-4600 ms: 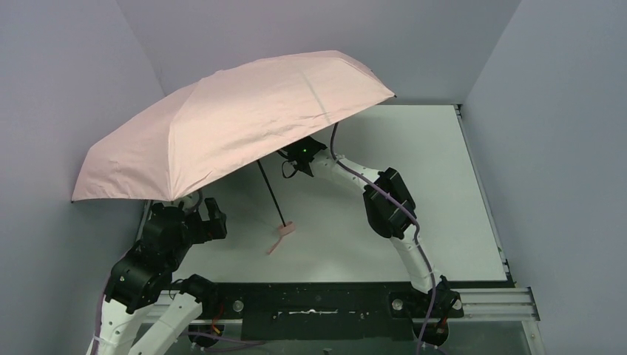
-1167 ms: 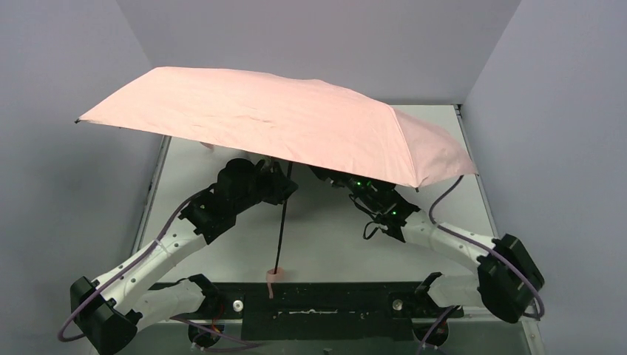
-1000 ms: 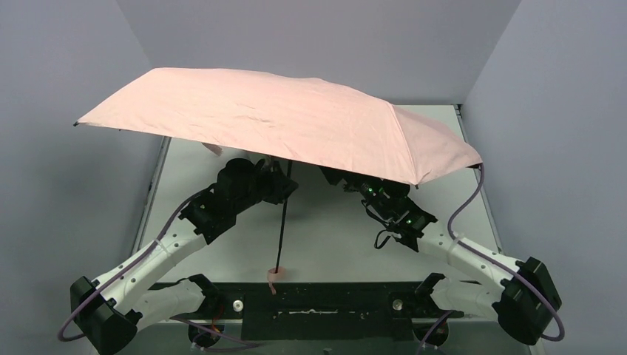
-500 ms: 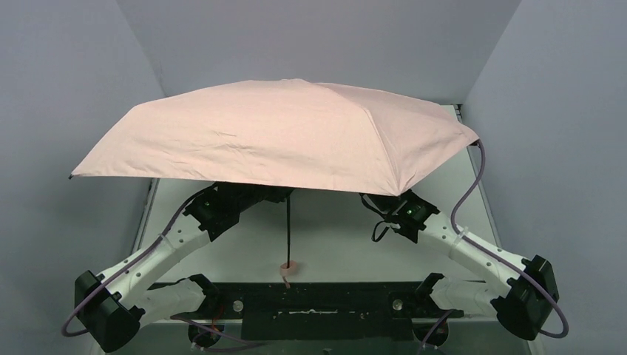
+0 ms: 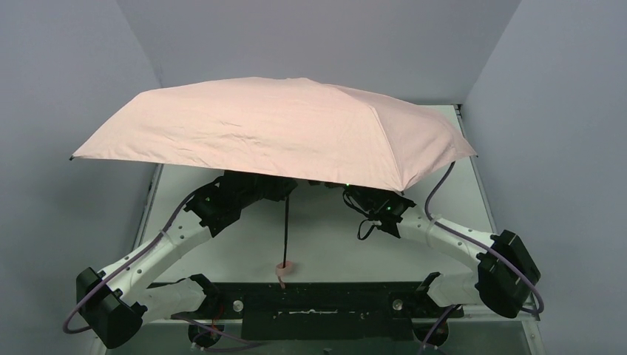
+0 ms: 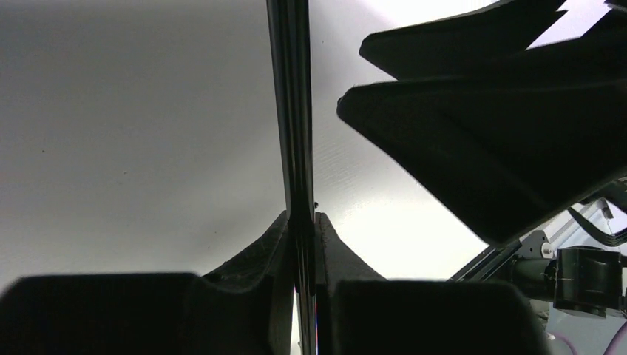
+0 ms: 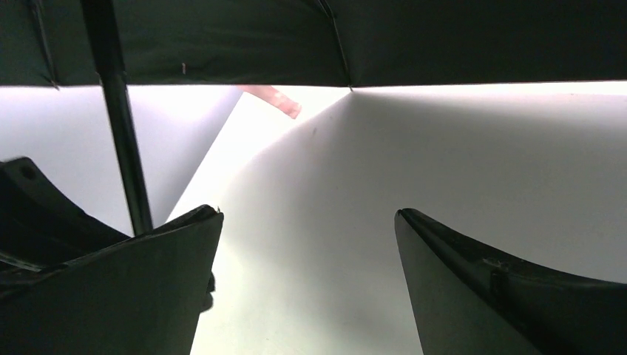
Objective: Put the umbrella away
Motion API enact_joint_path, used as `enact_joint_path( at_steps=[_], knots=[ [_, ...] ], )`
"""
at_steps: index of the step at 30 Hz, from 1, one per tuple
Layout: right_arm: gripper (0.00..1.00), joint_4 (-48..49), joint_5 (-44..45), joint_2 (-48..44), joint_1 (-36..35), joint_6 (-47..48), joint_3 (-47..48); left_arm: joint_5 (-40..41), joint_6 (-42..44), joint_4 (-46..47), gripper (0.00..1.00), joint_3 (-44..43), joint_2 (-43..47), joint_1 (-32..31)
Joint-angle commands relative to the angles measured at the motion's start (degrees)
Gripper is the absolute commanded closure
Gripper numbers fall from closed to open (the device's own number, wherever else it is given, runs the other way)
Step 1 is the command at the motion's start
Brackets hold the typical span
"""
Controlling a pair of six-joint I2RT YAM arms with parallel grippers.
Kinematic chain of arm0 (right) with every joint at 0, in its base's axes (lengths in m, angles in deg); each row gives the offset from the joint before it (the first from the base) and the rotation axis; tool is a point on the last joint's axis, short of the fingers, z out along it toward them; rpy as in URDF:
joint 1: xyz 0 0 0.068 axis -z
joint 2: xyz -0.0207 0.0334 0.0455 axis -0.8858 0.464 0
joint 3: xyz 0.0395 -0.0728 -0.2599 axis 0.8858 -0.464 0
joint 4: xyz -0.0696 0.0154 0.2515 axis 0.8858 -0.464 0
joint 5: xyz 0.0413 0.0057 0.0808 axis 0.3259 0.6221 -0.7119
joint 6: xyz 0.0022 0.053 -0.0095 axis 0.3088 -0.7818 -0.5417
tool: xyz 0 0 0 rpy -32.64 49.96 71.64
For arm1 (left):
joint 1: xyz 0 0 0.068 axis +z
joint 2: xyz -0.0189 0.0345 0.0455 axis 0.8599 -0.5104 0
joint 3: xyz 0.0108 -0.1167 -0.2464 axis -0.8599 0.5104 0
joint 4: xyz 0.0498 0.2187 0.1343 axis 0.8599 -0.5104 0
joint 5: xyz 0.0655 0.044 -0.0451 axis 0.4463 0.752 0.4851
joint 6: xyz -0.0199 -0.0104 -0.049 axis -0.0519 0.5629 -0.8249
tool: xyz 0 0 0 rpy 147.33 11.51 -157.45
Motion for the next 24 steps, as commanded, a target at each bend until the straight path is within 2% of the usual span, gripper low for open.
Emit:
enact_joint_path(
  at_steps=[1, 17, 21, 24],
  knots=[
    [0.1, 6.3, 4.6, -0.9, -2.0, 7.0, -0.2, -0.6, 2.5, 0.5, 1.0, -3.5, 0.1, -0.5],
    [0.11, 0.3, 30.6, -1.8, -14.3, 30.5, 7.5, -0.6, 2.5, -0.4, 1.0, -3.8, 0.1, -0.8],
    [0.11, -0.5, 31.2, -2.0, -14.4, 29.2, 9.9, -0.6, 2.5, -0.8, 1.0, -4.1, -0.4, -0.8],
    [0.1, -4.2, 25.5, -2.3, -12.6, 24.5, 13.2, -0.6, 2.9, -1.4, 1.0, -4.9, -0.8, -1.0]
  ],
)
